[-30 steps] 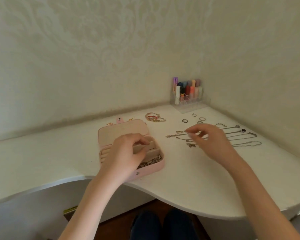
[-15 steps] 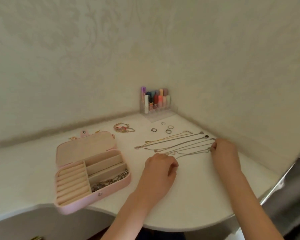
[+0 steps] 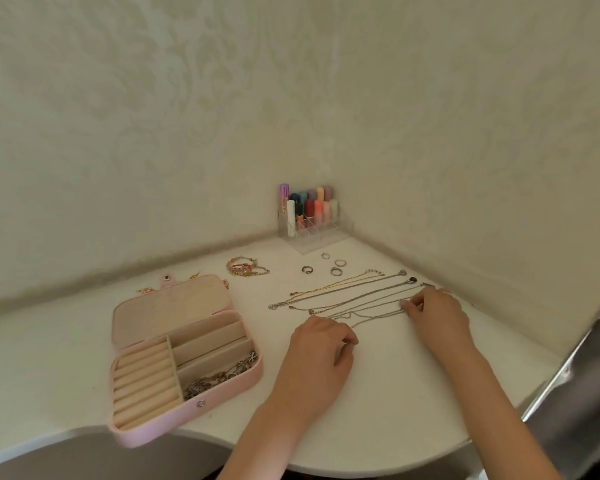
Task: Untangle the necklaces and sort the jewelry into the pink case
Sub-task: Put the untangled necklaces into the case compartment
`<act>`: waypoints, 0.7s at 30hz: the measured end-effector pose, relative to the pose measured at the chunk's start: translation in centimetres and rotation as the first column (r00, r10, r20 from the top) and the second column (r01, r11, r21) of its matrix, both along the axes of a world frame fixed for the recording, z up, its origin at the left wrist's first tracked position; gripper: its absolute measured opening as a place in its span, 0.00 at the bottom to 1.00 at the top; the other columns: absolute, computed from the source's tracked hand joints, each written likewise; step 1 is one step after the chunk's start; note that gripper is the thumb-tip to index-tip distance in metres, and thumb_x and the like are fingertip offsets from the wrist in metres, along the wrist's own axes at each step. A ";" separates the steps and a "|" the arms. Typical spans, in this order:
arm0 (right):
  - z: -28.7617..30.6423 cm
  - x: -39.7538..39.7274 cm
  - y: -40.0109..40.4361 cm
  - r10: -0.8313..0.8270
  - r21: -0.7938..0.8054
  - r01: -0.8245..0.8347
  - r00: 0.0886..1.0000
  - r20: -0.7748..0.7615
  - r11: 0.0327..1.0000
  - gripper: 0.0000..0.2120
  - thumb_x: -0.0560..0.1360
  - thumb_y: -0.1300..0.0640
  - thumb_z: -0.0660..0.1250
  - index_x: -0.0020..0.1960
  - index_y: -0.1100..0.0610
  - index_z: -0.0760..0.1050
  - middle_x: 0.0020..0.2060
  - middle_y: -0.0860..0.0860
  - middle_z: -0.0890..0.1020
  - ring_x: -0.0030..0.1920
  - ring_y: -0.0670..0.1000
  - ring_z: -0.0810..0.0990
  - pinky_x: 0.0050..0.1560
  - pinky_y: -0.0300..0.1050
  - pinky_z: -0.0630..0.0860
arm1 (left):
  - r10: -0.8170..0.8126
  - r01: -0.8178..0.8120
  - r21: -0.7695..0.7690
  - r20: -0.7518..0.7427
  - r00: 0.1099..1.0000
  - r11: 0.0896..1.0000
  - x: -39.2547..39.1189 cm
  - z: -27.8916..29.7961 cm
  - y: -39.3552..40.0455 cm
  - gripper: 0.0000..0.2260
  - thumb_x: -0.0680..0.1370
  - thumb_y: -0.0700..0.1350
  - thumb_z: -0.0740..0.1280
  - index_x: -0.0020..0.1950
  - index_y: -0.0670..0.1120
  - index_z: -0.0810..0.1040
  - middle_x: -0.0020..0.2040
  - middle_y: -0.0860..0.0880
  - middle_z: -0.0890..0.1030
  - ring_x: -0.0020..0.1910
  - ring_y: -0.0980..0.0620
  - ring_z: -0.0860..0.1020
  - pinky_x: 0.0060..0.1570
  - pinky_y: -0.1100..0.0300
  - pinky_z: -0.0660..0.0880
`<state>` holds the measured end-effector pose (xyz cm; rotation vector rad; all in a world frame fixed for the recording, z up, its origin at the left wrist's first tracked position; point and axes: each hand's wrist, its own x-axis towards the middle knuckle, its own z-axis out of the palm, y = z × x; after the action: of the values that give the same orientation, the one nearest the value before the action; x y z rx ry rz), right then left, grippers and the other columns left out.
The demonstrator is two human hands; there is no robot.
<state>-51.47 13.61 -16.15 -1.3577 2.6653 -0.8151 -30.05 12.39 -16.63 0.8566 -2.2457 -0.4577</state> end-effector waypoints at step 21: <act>7.4 9.9 -1.4 0.734 -0.739 -0.194 0.426 0.529 0.645 0.07 0.73 0.69 0.68 0.44 0.58 0.74 0.37 0.53 0.80 0.34 0.48 0.80 0.42 0.40 0.78 | 0.120 0.146 0.531 -0.434 0.893 0.834 2.9 2.3 2.3 0.12 0.81 0.42 0.59 0.40 0.45 0.77 0.27 0.52 0.75 0.28 0.56 0.73 0.32 0.66 0.69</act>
<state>-41.55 12.20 -8.74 -1.2625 1.1952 -1.7031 -27.13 14.72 -14.37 0.8952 -1.6919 -1.2284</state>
